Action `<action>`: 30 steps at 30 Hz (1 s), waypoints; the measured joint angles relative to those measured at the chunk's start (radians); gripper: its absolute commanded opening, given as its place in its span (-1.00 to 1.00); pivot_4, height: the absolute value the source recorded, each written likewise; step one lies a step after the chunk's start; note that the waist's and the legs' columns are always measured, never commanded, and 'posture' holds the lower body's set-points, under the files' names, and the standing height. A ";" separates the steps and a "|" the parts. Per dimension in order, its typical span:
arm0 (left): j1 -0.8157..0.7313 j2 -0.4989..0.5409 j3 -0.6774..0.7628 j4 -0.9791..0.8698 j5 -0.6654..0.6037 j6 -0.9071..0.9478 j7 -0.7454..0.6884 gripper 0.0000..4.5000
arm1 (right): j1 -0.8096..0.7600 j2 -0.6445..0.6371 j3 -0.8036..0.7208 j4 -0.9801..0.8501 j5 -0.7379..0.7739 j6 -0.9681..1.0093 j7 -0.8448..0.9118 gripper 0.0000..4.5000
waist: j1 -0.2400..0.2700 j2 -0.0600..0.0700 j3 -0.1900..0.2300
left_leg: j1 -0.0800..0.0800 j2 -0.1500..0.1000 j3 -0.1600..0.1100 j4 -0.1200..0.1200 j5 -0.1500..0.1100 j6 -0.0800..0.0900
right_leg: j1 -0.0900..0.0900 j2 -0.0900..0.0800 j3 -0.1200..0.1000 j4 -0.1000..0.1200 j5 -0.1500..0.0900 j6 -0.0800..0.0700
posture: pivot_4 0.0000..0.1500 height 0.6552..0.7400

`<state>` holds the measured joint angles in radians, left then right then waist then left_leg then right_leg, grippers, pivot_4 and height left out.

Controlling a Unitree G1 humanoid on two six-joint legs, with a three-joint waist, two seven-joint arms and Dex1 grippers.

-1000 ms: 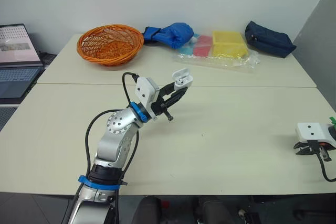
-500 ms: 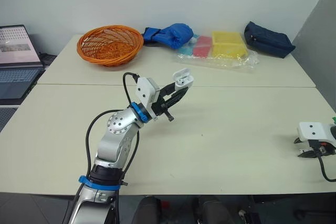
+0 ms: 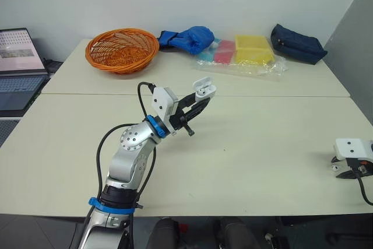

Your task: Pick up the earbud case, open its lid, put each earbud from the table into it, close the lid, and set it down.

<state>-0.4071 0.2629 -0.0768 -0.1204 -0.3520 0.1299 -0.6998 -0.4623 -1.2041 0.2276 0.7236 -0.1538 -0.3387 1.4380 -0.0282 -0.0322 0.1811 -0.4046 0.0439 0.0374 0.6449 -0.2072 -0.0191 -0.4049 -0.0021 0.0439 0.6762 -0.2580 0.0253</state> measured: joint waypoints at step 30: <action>0.005 -0.027 0.001 -0.011 -0.012 0.000 -0.010 -0.67 | -0.136 0.472 -0.342 -0.999 0.819 1.180 -0.468 -0.80 | 0.000 0.000 0.000 | 0.001 0.004 -0.006 -0.002 0.000 -0.001 | 0.000 0.005 -0.002 0.002 0.000 -0.002 | 1.00 1.00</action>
<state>-0.4023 0.2355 -0.0758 -0.1319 -0.3636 0.1301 -0.7099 -0.5984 -0.7317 -0.1144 -0.2758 0.6657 0.8417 0.9701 -0.0287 -0.0322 0.1815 -0.4038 0.0476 0.0317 0.6434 -0.2072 -0.0199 -0.4046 0.0026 0.0422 0.6785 -0.2579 0.0234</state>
